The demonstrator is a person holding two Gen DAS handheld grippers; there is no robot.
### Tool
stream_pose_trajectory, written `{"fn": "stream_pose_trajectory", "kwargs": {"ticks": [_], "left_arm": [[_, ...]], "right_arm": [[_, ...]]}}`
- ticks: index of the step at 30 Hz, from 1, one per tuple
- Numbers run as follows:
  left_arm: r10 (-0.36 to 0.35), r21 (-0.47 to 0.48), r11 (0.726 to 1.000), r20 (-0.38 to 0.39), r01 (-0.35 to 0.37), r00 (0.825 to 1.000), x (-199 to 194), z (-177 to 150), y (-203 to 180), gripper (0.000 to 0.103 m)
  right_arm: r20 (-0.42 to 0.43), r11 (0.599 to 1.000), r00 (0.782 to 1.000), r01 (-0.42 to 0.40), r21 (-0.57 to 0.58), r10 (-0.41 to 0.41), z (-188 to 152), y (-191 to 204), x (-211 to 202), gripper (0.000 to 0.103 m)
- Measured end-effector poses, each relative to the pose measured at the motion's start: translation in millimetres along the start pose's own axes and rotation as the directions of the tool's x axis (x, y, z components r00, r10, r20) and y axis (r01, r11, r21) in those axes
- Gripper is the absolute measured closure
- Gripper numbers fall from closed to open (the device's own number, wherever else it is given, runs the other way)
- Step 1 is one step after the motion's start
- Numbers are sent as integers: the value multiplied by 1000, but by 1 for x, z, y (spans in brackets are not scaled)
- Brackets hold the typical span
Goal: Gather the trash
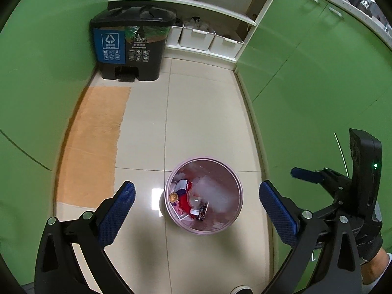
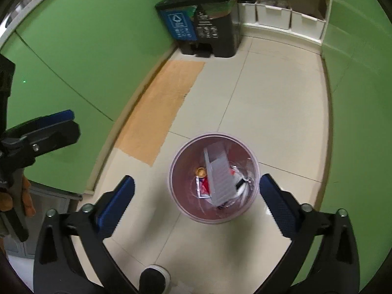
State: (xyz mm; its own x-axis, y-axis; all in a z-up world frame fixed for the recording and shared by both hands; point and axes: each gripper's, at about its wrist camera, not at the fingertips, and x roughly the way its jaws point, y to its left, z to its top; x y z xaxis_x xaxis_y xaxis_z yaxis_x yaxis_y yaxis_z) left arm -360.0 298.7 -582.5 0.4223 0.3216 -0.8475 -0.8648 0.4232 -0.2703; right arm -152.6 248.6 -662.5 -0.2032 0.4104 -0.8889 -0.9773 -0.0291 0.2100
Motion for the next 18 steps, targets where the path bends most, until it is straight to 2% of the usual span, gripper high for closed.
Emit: {"fn": "stream_pose_trajectory", "kwargs": {"ticks": [4,8,13,18], "left_arm": [[1,-1,1000,-9,-1,1000,-13,1,-12,6],[-19,11,1000,-27,19,999,-47,9,-36,6],[-54,33,998,-40,55,998,-112,23,-78,6],[-75,108,991,-39,79,996,-206,51,-141,6]], "right_arm": [[3,999,1000,22,37,-22,-4,-6,-24,3],[11,997,999,32,67,-33,-3,-3,-74,3],[47,992,998,46,116,-51,6,5,-179,3],[95,982,992,71,177,-89,13,10,-306,3]]}}
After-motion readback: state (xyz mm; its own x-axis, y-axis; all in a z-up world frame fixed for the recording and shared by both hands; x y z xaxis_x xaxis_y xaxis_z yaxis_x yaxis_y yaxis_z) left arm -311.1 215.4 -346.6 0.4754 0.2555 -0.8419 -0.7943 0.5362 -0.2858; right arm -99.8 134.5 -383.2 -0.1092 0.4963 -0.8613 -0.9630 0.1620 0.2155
